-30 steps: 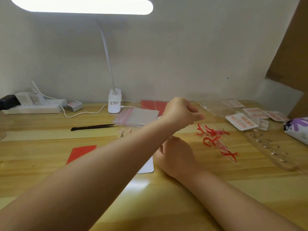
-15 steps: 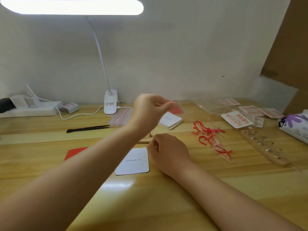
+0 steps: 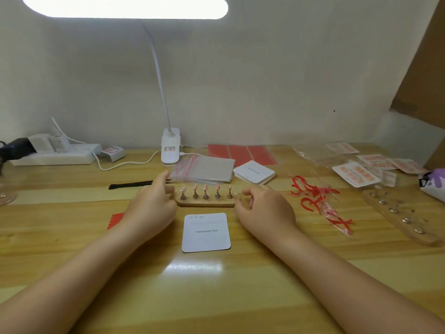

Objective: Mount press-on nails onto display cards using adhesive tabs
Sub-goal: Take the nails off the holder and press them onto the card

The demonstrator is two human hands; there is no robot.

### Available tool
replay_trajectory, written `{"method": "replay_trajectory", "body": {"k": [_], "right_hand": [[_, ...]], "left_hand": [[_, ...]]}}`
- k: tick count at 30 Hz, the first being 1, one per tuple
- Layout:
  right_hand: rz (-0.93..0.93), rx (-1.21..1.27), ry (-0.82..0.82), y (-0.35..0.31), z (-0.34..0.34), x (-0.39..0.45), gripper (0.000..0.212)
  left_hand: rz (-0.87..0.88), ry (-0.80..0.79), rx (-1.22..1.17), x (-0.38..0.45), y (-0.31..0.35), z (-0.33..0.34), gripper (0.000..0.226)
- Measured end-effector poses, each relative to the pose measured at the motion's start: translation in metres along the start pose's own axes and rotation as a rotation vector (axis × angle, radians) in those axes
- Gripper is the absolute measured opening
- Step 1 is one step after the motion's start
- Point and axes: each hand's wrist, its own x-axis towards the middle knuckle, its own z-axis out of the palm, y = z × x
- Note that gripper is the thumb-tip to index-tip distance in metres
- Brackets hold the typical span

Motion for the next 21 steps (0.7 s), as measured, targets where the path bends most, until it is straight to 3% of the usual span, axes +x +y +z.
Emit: {"method": "replay_trajectory", "body": {"k": [4, 12, 21], "right_hand": [[-0.029, -0.103, -0.038, -0.001, 0.001, 0.000, 0.024], [-0.013, 0.019, 0.064, -0.002, 0.000, -0.003, 0.028], [-0.272, 0.414, 0.099, -0.012, 0.004, -0.012, 0.011]], "left_hand": [[0.096, -0.009, 0.038, 0.002, -0.002, 0.008, 0.075], [0.279, 0.138, -0.008, -0.001, 0.000, 0.011, 0.077], [0.535, 0.245, 0.031, -0.022, 0.023, 0.016, 0.076]]}}
